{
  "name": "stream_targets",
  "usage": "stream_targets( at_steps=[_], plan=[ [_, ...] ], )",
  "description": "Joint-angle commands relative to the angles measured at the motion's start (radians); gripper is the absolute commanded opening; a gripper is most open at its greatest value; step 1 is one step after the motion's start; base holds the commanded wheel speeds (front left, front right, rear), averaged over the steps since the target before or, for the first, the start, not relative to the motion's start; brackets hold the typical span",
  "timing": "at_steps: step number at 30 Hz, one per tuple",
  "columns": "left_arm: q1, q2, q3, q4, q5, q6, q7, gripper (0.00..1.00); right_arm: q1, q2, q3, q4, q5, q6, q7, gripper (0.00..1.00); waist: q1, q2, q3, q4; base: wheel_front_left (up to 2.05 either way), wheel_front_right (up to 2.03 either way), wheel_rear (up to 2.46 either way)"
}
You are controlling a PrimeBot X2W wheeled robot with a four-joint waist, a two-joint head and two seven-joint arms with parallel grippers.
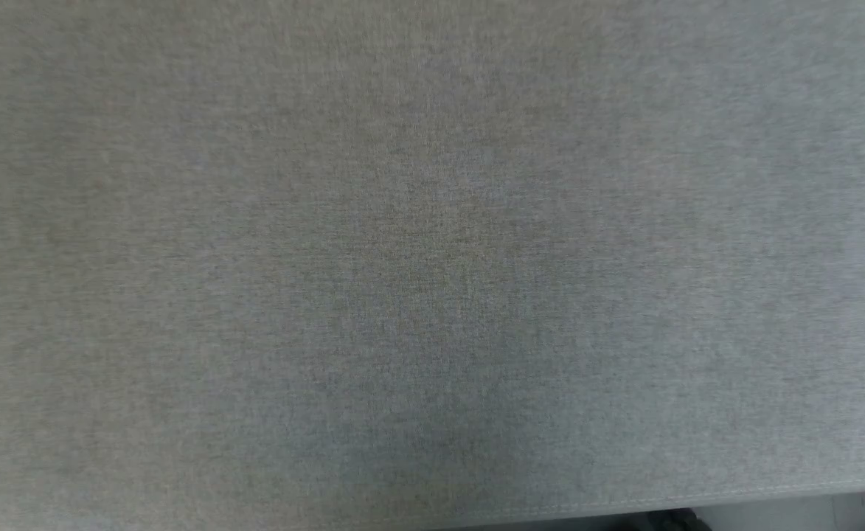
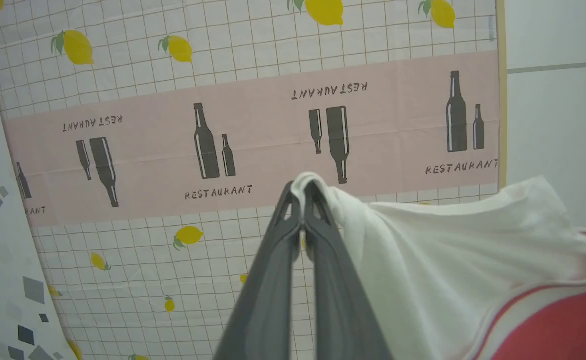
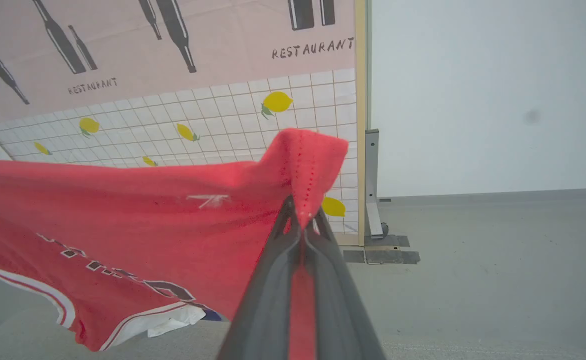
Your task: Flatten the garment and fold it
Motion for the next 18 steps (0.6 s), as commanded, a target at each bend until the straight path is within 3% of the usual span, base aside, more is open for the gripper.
stream_targets(
  at_steps=[1,10,18],
  plan=[
    [0.01,-0.005,0.004,0.01,-0.013,0.002,-0.015,0.0,-0.003,-0.008,0.003,0.011,0.004,-0.002,-0.016,0.0,-0.0003,0.0,0.07,0.007,0.0,0.0,0.0],
    [0.176,-0.059,0.015,0.072,-0.092,-0.029,-0.114,0.0,0.144,-0.054,0.082,0.027,0.115,-0.002,-0.076,0.0,-0.0003,0.0,0.074,0.06,0.0,0.0,0.0],
    [0.471,-0.111,0.01,0.111,-0.176,-0.085,-0.208,0.0,0.45,-0.117,0.206,-0.037,0.286,-0.002,-0.161,0.0,-0.0003,0.0,-0.075,0.112,0.0,0.0,0.0]
  ],
)
